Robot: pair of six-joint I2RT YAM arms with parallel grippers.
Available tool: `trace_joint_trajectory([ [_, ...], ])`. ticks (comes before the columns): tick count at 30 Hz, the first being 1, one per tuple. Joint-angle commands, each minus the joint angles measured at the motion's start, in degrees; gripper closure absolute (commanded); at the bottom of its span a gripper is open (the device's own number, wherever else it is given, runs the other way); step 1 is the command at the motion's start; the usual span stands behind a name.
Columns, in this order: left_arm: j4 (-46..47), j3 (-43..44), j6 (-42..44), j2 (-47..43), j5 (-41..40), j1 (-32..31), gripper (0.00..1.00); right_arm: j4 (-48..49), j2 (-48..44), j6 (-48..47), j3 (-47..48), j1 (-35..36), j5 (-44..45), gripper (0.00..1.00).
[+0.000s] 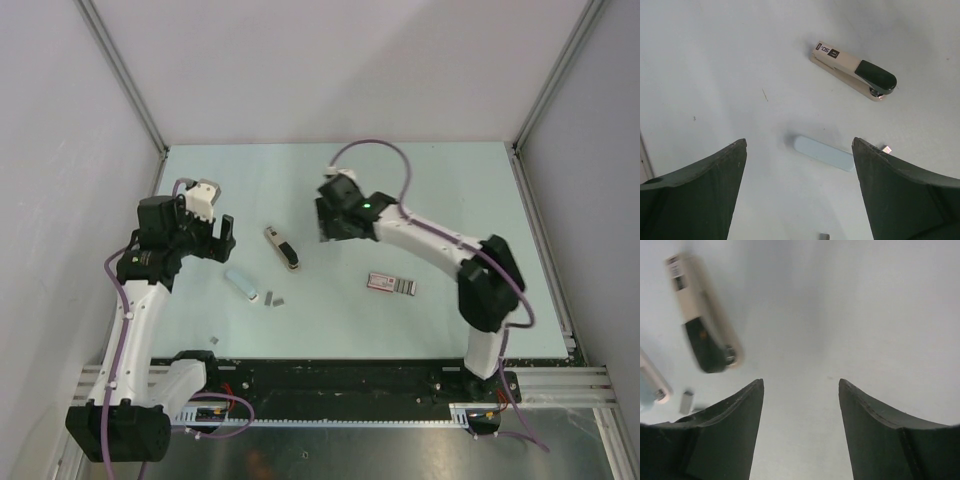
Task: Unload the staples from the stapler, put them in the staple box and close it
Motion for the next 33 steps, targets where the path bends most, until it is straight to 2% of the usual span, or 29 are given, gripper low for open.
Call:
trace_joint_trajectory([
  [1, -0.13, 1.08, 0.67, 0.11, 2.08, 0.74, 0.09, 2.94, -6.59, 5.73, -12.37, -6.18, 4.37, 0.36],
  [7, -0.05, 1.13, 0.44, 0.50, 2.72, 0.70, 0.09, 3.99, -8.78, 8.85, -21.95, -9.51, 10.42, 0.37],
  [17, -0.13, 0.54, 0.77, 0.52, 3.22, 0.74, 0.09, 3.53, -11.58, 14.01, -28.15, -13.71, 13.84, 0.35],
  [25, -0.05, 0.30, 0.72, 1.01, 4.25, 0.75, 0.09, 2.17, -16.38, 18.10, -35.92, -16.54, 14.14, 0.35],
  [33, -0.12, -0.16, 0.77, 0.70, 4.70, 0.69, 0.09, 3.60, -17.95, 22.42, -41.15, -16.44, 9.81, 0.35],
])
